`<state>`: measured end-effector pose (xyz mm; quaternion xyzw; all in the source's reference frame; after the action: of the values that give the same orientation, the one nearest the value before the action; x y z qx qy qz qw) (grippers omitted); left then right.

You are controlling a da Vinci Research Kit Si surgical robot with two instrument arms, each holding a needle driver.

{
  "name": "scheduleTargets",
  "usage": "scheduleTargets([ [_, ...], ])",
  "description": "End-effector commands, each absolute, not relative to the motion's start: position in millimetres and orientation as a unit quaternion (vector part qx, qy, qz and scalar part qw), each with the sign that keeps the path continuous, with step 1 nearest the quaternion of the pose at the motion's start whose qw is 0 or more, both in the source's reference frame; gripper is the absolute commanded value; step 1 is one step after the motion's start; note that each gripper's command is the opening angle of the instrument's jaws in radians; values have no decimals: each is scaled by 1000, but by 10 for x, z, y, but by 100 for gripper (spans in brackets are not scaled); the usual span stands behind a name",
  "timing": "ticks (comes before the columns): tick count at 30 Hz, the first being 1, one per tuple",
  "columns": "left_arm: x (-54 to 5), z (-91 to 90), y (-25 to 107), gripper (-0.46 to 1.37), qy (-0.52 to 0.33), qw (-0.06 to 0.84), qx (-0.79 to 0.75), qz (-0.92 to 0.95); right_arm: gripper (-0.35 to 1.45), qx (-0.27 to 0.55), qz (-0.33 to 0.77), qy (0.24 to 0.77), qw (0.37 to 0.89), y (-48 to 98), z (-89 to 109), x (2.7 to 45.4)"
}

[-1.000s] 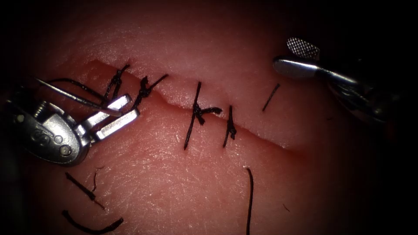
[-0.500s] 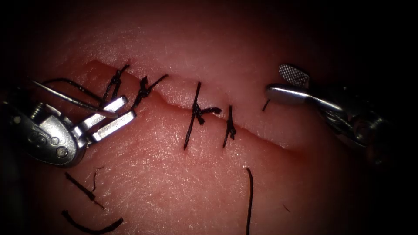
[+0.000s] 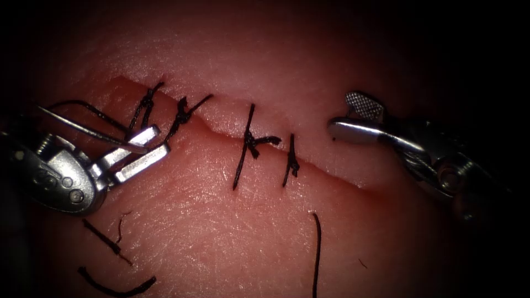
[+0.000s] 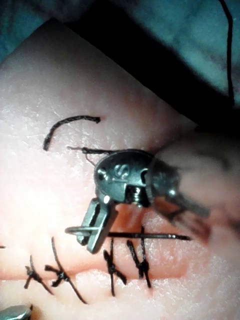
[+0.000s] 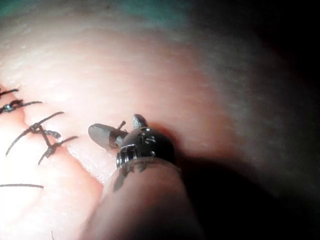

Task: Wound Closure
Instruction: Use the right gripper to drag the short tail

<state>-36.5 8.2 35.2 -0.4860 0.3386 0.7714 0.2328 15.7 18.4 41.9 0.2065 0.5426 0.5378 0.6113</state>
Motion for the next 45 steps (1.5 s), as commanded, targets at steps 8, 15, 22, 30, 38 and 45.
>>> scheduleTargets([
  [8, -362, 351, 81, -35, 335, 231, -487, 773, 109, 223, 532, 540, 613, 183, 418, 167],
  [15, -359, 350, 81, -35, 335, 232, -486, 773, -35, 236, 523, 540, 615, 183, 414, 164],
  [22, -358, 350, 81, -35, 336, 233, -485, 773, -35, 240, 522, 539, 616, 191, 405, 154],
  [30, -358, 350, 81, -35, 336, 233, -485, 773, -35, 214, 511, 549, 626, 216, 388, 145],
  [38, -359, 350, 81, -35, 336, 233, -485, 773, -35, 188, 487, 567, 637, 238, 375, 145],
  [45, -359, 351, 81, -35, 335, 233, -484, 774, -35, 173, 462, 578, 650, 250, 367, 143],
])
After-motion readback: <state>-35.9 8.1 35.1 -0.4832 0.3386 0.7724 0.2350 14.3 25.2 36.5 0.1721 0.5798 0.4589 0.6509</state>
